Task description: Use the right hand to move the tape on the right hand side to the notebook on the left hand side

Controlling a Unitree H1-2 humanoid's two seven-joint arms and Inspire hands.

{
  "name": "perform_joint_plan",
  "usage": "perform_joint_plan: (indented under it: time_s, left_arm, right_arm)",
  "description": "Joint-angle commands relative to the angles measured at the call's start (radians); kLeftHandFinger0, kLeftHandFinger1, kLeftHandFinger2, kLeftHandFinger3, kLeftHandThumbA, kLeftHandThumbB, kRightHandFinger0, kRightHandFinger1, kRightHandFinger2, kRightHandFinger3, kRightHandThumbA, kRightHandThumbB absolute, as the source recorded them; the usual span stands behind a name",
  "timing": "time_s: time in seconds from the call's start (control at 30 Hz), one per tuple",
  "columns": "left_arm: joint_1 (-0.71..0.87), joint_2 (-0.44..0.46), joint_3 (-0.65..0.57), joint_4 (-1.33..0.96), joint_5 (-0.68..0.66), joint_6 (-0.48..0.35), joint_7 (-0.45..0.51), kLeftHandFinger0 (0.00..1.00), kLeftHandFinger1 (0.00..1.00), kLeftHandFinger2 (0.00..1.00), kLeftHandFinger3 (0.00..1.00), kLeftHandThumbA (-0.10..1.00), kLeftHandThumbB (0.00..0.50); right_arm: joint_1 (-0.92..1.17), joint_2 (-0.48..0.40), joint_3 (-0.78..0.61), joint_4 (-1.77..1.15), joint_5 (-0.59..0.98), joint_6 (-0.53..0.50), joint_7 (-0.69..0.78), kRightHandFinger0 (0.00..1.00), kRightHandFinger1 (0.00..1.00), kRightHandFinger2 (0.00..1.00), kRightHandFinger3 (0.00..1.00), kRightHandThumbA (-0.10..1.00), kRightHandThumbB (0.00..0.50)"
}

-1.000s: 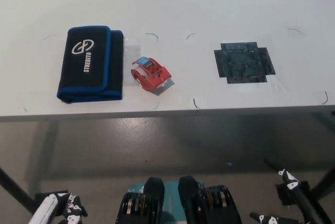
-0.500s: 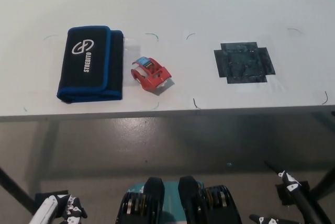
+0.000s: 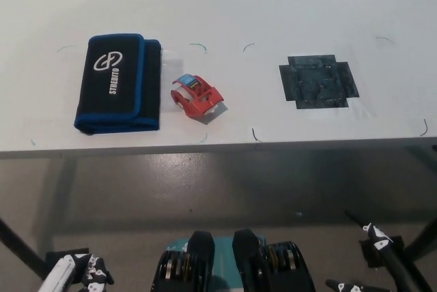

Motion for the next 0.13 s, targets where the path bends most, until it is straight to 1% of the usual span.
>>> perform_joint_plan:
  time_s: [0.0, 0.1]
  left_arm:
    - [0.009, 0.015, -0.001, -0.009, -0.006, -0.029, -0.010, 0.29, 0.23, 0.26, 0.42, 0.23, 0.000]
    - [0.020, 0.013, -0.001, -0.010, -0.009, -0.027, -0.011, 0.29, 0.23, 0.26, 0.42, 0.23, 0.000]
  right_arm:
    - [-0.003, -0.004, -0.004, -0.024, 0.010, -0.023, -0.001, 1.00, 1.00, 1.00, 1.00, 0.90, 0.179]
    - [0.005, -0.006, -0.002, -0.035, 0.012, -0.003, 0.010, 1.00, 1.00, 1.00, 1.00, 0.91, 0.188]
